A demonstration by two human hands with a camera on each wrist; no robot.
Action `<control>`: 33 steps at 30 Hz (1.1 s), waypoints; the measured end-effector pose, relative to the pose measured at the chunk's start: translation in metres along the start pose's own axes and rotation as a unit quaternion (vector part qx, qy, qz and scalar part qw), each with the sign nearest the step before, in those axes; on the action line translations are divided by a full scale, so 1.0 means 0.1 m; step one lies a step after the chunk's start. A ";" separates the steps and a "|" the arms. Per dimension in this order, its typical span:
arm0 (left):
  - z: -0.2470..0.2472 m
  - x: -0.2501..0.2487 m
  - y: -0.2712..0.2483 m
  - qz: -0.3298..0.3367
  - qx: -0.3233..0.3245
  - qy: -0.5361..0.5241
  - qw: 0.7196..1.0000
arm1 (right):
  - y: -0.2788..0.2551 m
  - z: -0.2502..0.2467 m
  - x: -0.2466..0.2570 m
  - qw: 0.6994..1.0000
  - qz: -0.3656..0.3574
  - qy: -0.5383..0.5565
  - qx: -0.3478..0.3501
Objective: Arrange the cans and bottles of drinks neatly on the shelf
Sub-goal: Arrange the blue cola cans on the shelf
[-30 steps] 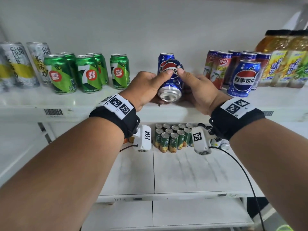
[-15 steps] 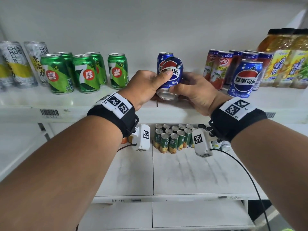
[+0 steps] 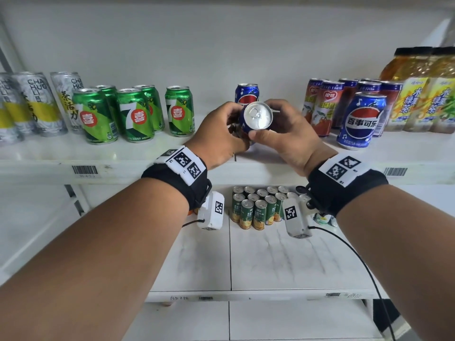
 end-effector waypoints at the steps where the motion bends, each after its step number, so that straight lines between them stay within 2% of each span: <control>1: 0.01 0.02 0.01 0.003 0.001 0.007 1.000 | 0.00 0.00 -0.01 1.000 -0.002 -0.003 0.002; 12: 0.02 0.09 0.05 0.020 -0.004 0.001 1.000 | -0.04 -0.02 0.01 0.999 -0.004 0.053 0.006; 21: 0.00 0.08 0.05 -0.010 -0.014 -0.035 0.999 | -0.01 -0.03 -0.04 0.998 -0.006 0.054 0.022; 29: 0.02 0.02 0.00 -0.028 0.003 -0.071 0.997 | 0.00 -0.05 -0.04 0.998 -0.009 0.053 -0.010; 33: 0.02 0.00 -0.03 -0.037 0.016 -0.143 0.989 | 0.01 -0.07 -0.06 0.998 0.002 0.018 -0.055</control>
Point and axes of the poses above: each hand's wrist, its own y-axis towards the middle knuckle, its own z-axis out of the palm, x = y × z, the point moved 4 cm from there along y, towards the middle knuckle, and after that the axes turned 1 degree about -x, right-handed, at the moved point
